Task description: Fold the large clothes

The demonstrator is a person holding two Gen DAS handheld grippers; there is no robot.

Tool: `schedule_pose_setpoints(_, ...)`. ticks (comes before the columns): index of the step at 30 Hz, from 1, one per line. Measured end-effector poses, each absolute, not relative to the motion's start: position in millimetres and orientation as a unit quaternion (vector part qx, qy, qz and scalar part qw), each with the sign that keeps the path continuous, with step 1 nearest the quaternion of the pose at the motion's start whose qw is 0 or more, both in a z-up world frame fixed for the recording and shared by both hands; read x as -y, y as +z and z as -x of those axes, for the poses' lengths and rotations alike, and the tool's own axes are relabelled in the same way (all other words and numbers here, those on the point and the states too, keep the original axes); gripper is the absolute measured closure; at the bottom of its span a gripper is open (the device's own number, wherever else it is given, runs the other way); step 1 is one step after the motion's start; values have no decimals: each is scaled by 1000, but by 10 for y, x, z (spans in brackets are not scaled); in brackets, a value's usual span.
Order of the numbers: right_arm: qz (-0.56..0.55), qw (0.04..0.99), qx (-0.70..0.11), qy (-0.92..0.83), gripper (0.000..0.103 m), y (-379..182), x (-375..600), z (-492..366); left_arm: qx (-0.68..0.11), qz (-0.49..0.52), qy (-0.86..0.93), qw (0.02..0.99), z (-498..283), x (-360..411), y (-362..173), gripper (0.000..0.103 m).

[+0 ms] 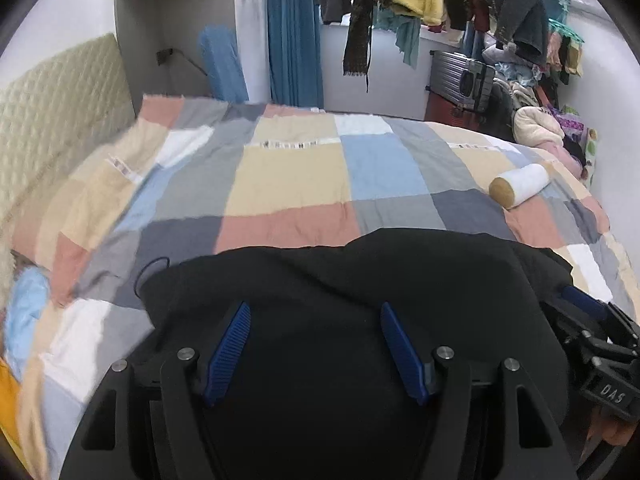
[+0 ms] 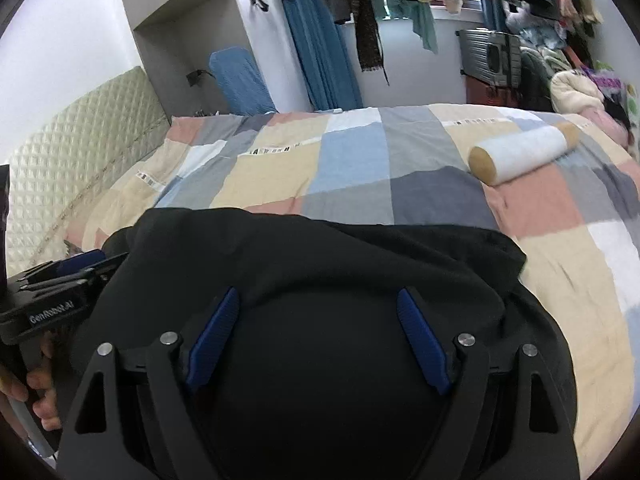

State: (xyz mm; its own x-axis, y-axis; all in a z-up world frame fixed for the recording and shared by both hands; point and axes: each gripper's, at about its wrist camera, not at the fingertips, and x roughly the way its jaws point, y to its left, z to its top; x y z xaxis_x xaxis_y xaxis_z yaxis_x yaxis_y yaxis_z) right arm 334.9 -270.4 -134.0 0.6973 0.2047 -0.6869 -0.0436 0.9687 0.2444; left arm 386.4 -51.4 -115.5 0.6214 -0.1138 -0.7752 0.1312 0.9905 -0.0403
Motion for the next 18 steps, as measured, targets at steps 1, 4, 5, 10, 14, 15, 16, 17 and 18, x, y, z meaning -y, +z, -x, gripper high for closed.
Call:
schedule_pose_setpoints(1, -100, 914, -388, 67, 19, -1374, 2693, -3394, -436, -4, -71, 897, -3922, 509, -1231, 36)
schedule_pose_setpoints(4, -109, 906, -402, 76, 17, -1552, 2710, -3561, -447, 11, -77, 891, -4053, 460, -1407, 34)
schedule_pose_setpoints(5, -123, 903, -404, 82, 16, -1607, 2738, -3601, -450, 17, -78, 889, -4083, 440, -1448, 33)
schedule_pose_setpoints(10, -129, 902, -403, 88, 16, -1734, 2711, -3645, -433, 8, -75, 898, -4041, 440, -1618, 32)
schedule_pose_setpoints(14, -89, 910, -397, 76, 15, -1734, 2548, -3616, -425, -6, -66, 903, -4000, 462, -1719, 32)
schedule_pose_setpoints(15, -83, 911, -397, 73, 15, -1744, 2527, -3613, -424, -7, -66, 903, -3990, 459, -1728, 32)
schedule_pose_setpoints(16, -77, 912, -397, 71, 15, -1753, 2512, -3614, -425, -7, -67, 903, -3987, 453, -1729, 32)
schedule_pose_setpoints(17, -72, 912, -397, 69, 15, -1763, 2497, -3606, -425, -4, -67, 903, -3976, 441, -1722, 32)
schedule_pose_setpoints(18, -69, 913, -396, 68, 15, -1771, 2490, -3591, -425, 0, -69, 902, -3951, 423, -1706, 32)
